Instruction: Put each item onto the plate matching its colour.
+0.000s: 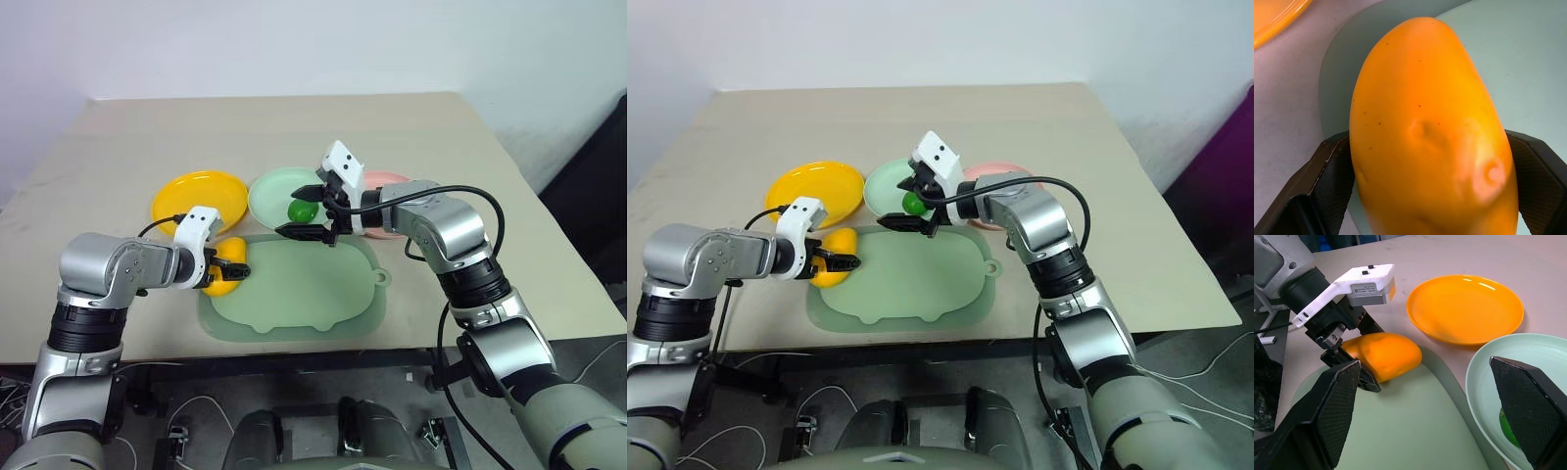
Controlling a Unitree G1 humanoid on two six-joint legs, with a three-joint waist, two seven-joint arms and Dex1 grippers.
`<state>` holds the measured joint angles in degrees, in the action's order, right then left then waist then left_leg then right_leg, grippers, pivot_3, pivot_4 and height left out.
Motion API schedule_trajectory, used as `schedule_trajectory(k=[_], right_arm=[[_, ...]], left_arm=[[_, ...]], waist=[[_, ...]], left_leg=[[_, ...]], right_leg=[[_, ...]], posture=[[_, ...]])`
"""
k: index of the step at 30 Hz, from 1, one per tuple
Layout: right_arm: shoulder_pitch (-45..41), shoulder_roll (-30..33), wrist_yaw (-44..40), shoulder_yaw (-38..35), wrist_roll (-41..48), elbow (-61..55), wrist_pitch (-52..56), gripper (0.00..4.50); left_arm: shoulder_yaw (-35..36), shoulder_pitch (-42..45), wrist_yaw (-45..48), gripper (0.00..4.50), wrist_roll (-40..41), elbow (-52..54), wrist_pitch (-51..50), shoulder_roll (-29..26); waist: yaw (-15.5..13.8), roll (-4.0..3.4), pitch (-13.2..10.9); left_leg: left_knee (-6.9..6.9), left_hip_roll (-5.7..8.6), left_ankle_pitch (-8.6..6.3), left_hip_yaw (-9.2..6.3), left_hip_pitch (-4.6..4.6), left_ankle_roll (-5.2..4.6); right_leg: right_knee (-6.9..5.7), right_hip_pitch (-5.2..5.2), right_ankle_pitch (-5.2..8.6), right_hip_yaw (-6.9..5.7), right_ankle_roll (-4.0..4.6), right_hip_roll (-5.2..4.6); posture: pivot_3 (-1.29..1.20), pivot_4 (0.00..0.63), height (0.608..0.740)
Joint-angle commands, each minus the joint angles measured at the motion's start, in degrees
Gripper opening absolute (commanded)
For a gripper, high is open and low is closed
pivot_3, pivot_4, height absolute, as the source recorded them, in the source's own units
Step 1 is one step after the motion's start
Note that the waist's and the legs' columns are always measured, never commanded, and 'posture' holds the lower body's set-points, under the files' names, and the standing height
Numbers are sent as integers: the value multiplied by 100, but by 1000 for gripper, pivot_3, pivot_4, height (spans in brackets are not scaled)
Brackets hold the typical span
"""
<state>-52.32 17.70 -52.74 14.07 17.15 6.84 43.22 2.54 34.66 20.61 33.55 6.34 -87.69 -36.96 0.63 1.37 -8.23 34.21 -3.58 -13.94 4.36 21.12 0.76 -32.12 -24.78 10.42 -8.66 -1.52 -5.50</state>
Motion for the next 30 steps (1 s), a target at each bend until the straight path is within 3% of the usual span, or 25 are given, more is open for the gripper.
schedule_trajectory(k=[1,9,30], right_arm=[[-203,23,-21,-118,65,-230,-98,4500],[-247,9,-39,-112,55,-163,-123,4500],[-290,94,-171,-127,11,64,-304,4500]], left_arm=[[140,35,-39,3557,-107,5,-140,60],[139,28,23,3557,-141,126,-141,84],[-257,585,683,3557,-227,531,223,-999]], waist=[[1,0,0],[1,0,0],[9,0,-1]], left_leg=[[0,0,0,0,0,0],[0,0,0,0,3,0],[-3,0,0,1,17,0]], right_leg=[[0,0,0,0,0,0],[0,-1,0,0,0,0],[3,-18,0,-1,0,3]], posture=[[0,150,740],[0,150,740],[0,150,740]])
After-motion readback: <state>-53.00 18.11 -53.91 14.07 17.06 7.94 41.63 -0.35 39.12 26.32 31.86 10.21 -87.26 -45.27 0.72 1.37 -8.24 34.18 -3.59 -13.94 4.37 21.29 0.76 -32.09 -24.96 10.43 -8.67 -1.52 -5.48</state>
